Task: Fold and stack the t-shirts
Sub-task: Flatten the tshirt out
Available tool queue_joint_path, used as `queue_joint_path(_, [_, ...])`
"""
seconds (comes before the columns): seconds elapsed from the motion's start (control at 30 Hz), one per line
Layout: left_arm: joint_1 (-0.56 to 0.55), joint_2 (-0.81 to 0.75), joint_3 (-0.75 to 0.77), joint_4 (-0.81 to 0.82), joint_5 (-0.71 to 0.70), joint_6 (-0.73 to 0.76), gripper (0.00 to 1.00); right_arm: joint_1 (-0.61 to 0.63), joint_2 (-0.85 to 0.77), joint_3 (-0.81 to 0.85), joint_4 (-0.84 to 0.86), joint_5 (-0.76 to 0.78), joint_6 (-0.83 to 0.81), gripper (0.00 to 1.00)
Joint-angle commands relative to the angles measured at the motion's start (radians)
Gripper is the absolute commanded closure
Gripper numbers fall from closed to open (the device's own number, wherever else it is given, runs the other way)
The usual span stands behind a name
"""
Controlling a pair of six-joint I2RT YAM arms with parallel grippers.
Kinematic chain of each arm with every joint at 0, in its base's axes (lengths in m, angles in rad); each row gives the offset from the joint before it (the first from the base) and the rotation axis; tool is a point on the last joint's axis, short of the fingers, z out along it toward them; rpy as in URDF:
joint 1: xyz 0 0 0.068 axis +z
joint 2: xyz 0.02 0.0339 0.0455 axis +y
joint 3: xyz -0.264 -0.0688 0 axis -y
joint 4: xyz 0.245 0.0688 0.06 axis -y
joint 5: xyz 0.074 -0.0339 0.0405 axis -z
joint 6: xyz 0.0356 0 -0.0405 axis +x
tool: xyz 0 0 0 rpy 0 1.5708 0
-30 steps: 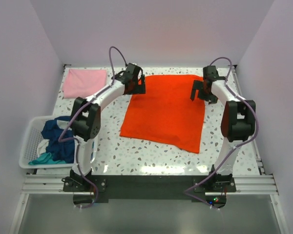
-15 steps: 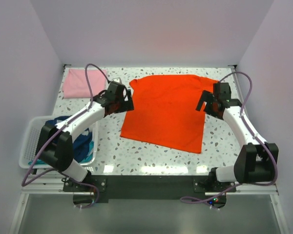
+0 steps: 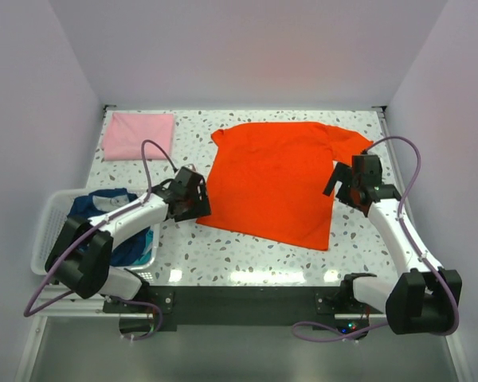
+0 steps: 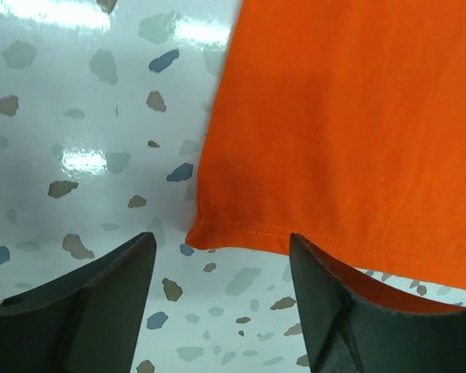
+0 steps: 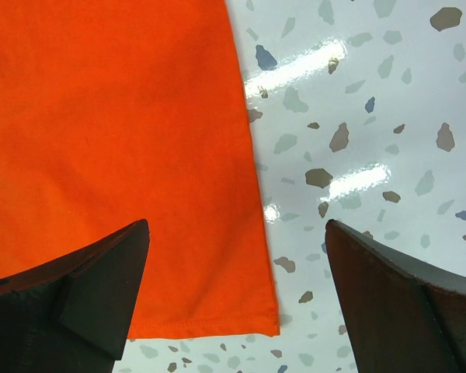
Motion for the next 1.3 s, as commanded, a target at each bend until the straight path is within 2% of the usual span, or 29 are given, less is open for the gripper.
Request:
queue_joint_path(0.0, [-0.002, -0.001, -0.013, 0.060, -0.001, -0.038, 0.30, 0.002, -0.026, -0.009, 0.025, 0.016, 0.015, 0.01])
queue_joint_path(0.07, [-0.002, 0.005, -0.016, 0.063, -0.014, -0.040, 0.42, 0.003, -0.024, -0.011, 0.024, 0.018, 0.014, 0.01])
queue_joint_path(0.17, [-0.002, 0.023, -0.016, 0.063, -0.032, -0.032, 0.49, 0.002, -0.027, -0.017, 0.011, 0.018, 0.014, 0.01])
queue_joint_path(0.5, [-0.002, 0.077, -0.038, 0.077, -0.038, -0.031, 0.67, 0.003, -0.075, -0.029, -0.016, 0.025, 0.018, 0.01])
queue_joint_path(0.67, [-0.002, 0.088, -0.058, 0.109, -0.030, -0.020, 0.74, 0.002, -0.110, -0.058, -0.024, -0.050, 0.032, 0.01])
queue_joint_path(0.8, [0.000, 0.111, -0.056, 0.120, -0.029, -0.017, 0.87, 0.002, -0.145, -0.092, -0.045, -0.113, 0.048, 0.01])
queue_joint_path(0.83, [0.000, 0.112, -0.058, 0.126, -0.030, -0.012, 0.96, 0.003, -0.162, -0.098, -0.056, -0.134, 0.038, 0.01])
queue_joint_path(0.87, [0.000, 0.112, -0.061, 0.129, -0.030, -0.009, 1.00, 0.002, -0.171, -0.109, -0.064, -0.143, 0.031, 0.01])
queue_joint_path(1.03, [0.000, 0.065, -0.094, 0.187, -0.014, 0.003, 1.00, 0.003, -0.194, -0.150, -0.142, -0.163, 0.064, 0.01])
queue_joint_path(1.27, [0.000, 0.025, -0.128, 0.217, 0.005, 0.011, 1.00, 0.005, -0.200, -0.276, -0.134, -0.237, 0.110, 0.03])
